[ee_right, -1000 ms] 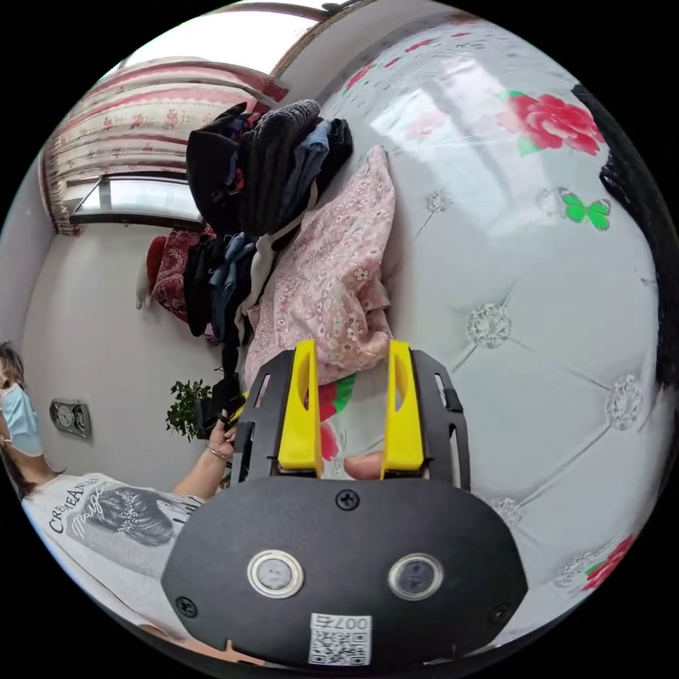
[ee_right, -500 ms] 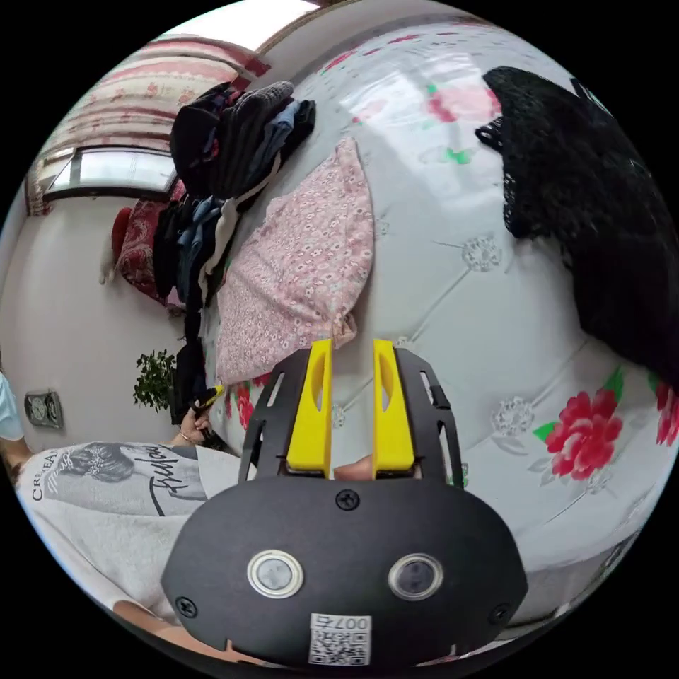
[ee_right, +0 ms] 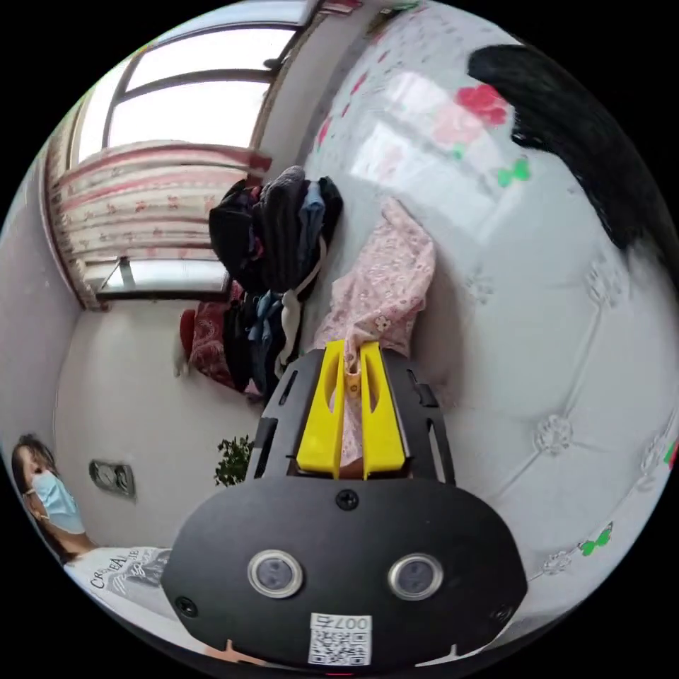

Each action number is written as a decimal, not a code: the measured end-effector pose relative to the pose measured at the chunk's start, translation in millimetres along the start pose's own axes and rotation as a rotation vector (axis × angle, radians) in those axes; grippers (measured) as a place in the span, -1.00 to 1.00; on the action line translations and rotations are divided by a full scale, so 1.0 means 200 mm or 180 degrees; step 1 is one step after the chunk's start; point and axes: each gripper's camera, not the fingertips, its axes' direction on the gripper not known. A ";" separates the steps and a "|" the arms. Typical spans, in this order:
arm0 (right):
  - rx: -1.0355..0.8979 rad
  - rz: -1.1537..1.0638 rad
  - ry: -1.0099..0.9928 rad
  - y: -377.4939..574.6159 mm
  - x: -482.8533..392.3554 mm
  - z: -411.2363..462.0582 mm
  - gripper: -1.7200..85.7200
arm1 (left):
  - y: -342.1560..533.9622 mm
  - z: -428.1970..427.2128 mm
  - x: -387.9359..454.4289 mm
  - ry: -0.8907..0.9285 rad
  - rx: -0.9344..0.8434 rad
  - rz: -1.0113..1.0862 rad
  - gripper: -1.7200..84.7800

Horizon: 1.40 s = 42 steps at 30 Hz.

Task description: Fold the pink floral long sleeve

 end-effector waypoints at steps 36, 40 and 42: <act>-0.2130 -0.0250 -0.0205 0.50 -0.21 1.14 -0.80 | -0.02 0.25 -0.22 0.0990 -0.0383 0.0509 -0.86; -0.1953 -0.0411 -0.0452 0.46 -0.29 0.93 -0.88 | 0.04 0.26 0.04 0.1053 -0.0353 0.0923 -0.88; -0.1860 -0.0406 -0.0591 0.41 -0.31 0.82 -0.90 | 0.04 0.31 0.17 0.1170 -0.0359 0.1033 -0.88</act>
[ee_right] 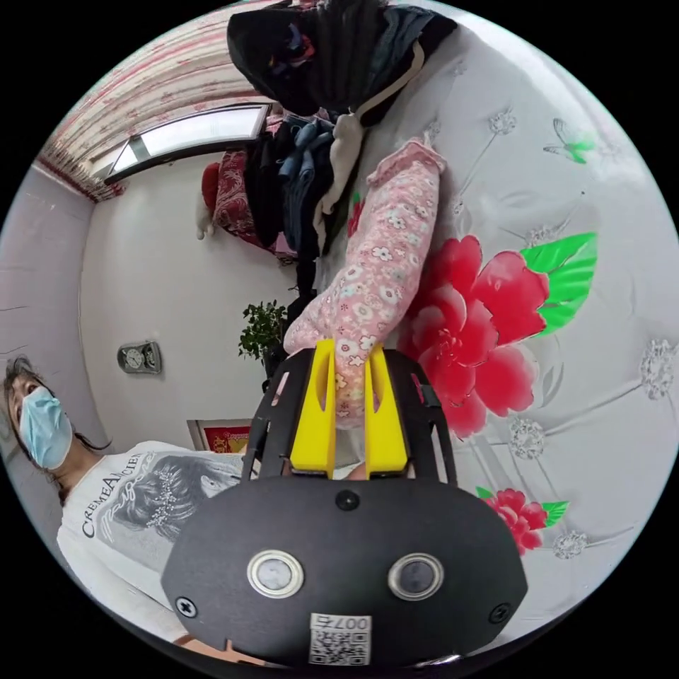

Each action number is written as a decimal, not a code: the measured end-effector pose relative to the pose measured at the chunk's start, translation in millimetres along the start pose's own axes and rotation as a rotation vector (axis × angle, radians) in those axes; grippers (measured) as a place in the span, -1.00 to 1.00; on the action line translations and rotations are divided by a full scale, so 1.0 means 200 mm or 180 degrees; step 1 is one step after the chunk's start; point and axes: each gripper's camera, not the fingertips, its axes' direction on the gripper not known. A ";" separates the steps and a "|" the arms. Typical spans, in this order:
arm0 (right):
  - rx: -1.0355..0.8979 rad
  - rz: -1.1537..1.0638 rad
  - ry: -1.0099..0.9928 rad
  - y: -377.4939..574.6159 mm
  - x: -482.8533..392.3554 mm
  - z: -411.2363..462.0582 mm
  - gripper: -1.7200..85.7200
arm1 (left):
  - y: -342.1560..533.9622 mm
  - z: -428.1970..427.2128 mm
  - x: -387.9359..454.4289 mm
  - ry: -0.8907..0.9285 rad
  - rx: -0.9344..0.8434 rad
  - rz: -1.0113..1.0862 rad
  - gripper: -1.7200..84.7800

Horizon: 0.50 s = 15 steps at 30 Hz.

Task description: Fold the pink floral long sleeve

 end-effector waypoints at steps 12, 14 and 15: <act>0.1485 -0.1311 0.0644 0.21 -0.82 -1.41 -0.94 | -0.46 1.22 1.03 0.0937 -0.0692 0.1625 -0.89; 0.1747 -0.1378 0.0886 0.38 -0.90 -1.65 -0.93 | -0.42 1.44 1.15 0.0973 -0.0800 0.1763 -0.88; 0.1803 -0.1360 0.0956 0.42 -0.90 -1.69 -0.93 | -0.37 1.59 1.19 0.0898 -0.0872 0.1834 -0.88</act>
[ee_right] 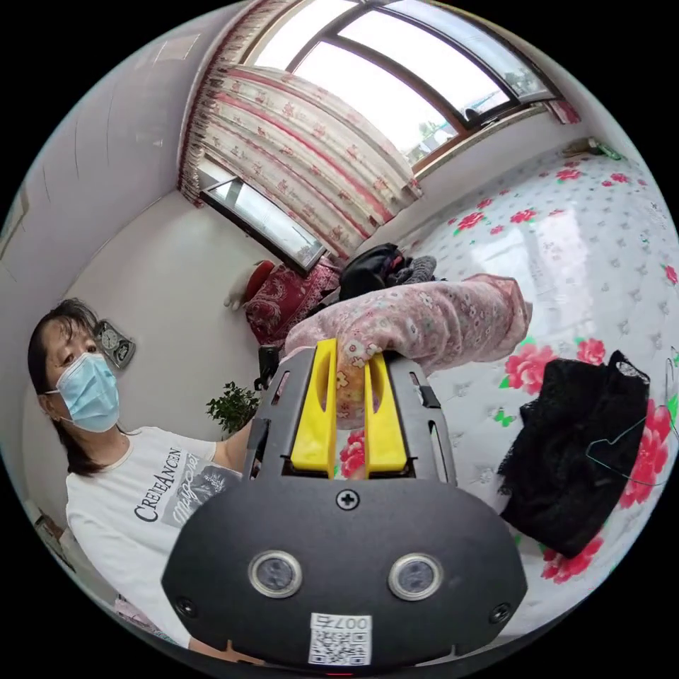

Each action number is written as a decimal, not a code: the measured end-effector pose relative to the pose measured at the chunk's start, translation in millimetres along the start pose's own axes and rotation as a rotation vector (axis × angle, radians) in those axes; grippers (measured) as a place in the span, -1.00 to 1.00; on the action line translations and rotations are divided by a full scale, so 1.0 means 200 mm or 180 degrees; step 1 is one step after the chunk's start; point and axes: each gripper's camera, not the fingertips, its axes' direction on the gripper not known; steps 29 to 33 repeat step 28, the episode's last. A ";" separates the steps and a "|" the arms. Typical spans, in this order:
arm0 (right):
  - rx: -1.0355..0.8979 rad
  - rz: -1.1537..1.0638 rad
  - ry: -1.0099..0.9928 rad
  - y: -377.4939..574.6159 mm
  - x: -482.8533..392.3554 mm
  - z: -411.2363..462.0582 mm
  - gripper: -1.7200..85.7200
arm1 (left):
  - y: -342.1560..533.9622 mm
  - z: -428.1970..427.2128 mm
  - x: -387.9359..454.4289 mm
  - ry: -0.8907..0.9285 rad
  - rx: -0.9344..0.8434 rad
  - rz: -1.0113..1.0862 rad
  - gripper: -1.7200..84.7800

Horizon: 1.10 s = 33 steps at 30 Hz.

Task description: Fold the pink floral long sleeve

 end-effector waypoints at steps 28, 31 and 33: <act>-0.2880 -0.0816 0.1793 1.27 -0.12 1.84 -0.86 | 1.54 -1.12 0.28 -0.3901 0.1719 -0.2913 -0.76; -0.2880 -0.0816 0.1793 1.27 -0.12 1.84 -0.86 | 1.54 -1.12 0.28 -0.3901 0.1719 -0.2913 -0.76; -0.2880 -0.0816 0.1793 1.27 -0.12 1.84 -0.86 | 1.54 -1.12 0.28 -0.3901 0.1719 -0.2913 -0.76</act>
